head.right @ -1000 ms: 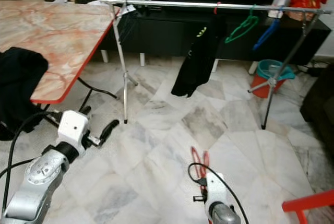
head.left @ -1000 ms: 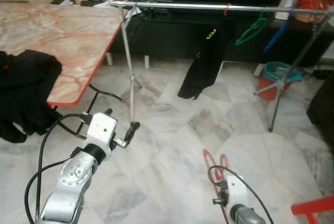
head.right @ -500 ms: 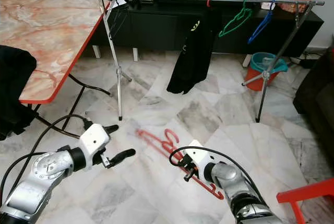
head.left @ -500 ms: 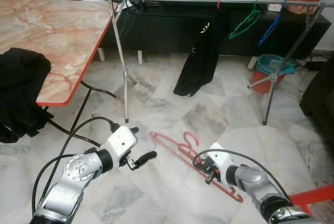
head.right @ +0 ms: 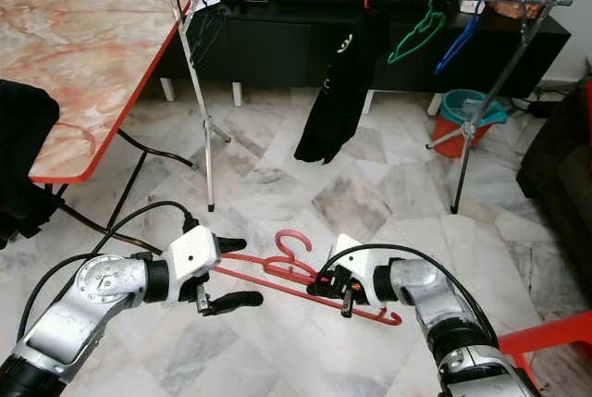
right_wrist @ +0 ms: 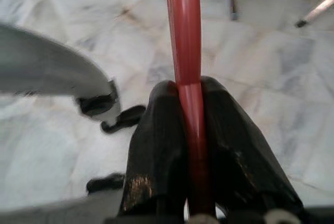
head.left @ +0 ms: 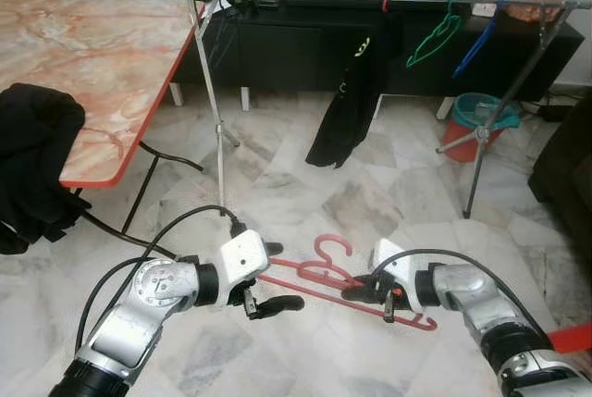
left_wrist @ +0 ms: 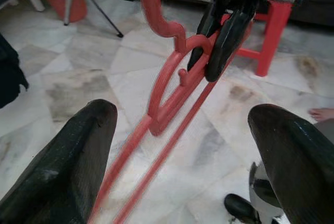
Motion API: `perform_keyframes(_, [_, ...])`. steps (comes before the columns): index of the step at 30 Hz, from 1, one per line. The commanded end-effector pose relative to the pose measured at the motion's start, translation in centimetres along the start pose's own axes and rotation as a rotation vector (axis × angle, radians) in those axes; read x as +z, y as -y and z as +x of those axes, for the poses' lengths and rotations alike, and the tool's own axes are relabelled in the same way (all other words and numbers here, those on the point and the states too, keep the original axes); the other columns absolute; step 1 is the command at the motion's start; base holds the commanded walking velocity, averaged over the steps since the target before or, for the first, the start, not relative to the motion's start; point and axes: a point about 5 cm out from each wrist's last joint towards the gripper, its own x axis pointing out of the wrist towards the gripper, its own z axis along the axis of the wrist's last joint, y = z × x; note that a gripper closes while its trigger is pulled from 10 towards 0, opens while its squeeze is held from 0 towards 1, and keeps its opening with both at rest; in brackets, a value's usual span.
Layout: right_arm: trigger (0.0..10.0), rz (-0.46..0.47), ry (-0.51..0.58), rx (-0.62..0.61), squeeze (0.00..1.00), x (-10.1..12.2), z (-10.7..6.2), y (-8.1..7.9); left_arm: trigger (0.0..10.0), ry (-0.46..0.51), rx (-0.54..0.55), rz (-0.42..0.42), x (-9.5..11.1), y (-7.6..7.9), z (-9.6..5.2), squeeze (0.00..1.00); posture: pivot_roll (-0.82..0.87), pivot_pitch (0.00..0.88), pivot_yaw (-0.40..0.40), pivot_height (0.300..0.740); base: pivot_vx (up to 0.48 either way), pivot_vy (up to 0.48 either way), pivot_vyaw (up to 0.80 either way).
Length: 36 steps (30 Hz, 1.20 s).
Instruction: Hang hanger
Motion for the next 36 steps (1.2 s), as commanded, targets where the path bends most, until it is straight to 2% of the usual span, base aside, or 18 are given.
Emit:
perform_keyframes(1, [10.0, -0.046, 0.008, 0.074, 0.0, 0.8, -0.3, -0.4, 10.0, -0.005, -0.045, 0.007, 0.2, 0.3, 0.8, 0.0, 0.14, 0.083, -0.092, 0.736, 0.0, 0.0, 0.0])
perform_keyframes(10, [10.0, -0.112, 0.013, 0.153, 0.0, 1.9, -0.5, -1.0, 10.0, -0.023, -0.108, 0.004, 0.1, 0.5, 1.5, 0.0, 0.13, 0.057, -0.089, 0.736, 0.0, 0.0, 0.0])
perform_keyframes(19, [10.0, -0.147, 0.036, 0.16, 0.0, 3.5, -0.6, -0.9, 10.0, -0.053, -0.155, -0.003, -0.2, 0.6, 1.6, 0.0, 0.13, 0.042, -0.084, 0.736, 0.0, 0.0, 0.0])
perform_keyframes(20, [10.0, -0.148, 0.037, 0.162, 0.0, 3.6, -0.6, -1.0, 8.4, -0.054, -0.157, -0.003, -0.2, 0.6, 1.7, 0.0, 0.13, 0.041, -0.084, 0.736, 0.0, 0.0, 0.0])
perform_keyframes(21, [10.0, -0.149, 0.038, 0.164, 0.0, 3.6, -0.7, -1.0, 8.4, -0.054, -0.157, -0.004, -0.2, 0.6, 1.7, 0.0, 0.13, 0.041, -0.084, 0.736, 0.0, 0.0, 0.0])
perform_keyframes(22, [10.0, -0.151, 0.039, 0.165, 0.0, 3.7, -0.6, -1.1, 4.3, -0.055, -0.158, -0.003, -0.2, 0.5, 1.7, 0.0, 0.13, 0.038, -0.084, 0.736, 0.0, 0.0, 0.0])
perform_keyframes(23, [10.0, -0.151, 0.039, 0.165, 0.0, 3.7, -0.6, -1.1, 4.3, -0.055, -0.158, -0.003, -0.2, 0.5, 1.7, 0.0, 0.13, 0.038, -0.084, 0.736, 0.0, 0.0, 0.0])
perform_keyframes(24, [10.0, -0.151, 0.041, 0.164, 0.0, 3.8, -0.6, -1.1, 0.3, -0.054, -0.158, -0.004, -0.3, 0.5, 1.7, 0.0, 0.13, 0.036, -0.083, 0.736, 0.0, 0.0, 0.0])
perform_keyframes(27, [10.0, -0.15, 0.044, 0.164, 0.0, 3.9, -0.6, -1.2, 0.0, -0.054, -0.158, -0.006, -0.3, 0.5, 1.7, 0.0, 0.13, 0.036, -0.083, 0.736, 0.0, 0.0, 0.0])
perform_keyframes(36, [10.0, -0.135, 0.043, 0.165, 0.0, 3.9, -0.6, -1.4, 0.0, -0.051, -0.159, -0.017, -0.2, 0.2, 1.7, 0.0, 0.13, 0.047, -0.079, 0.736, 0.0, 0.0, 0.0])
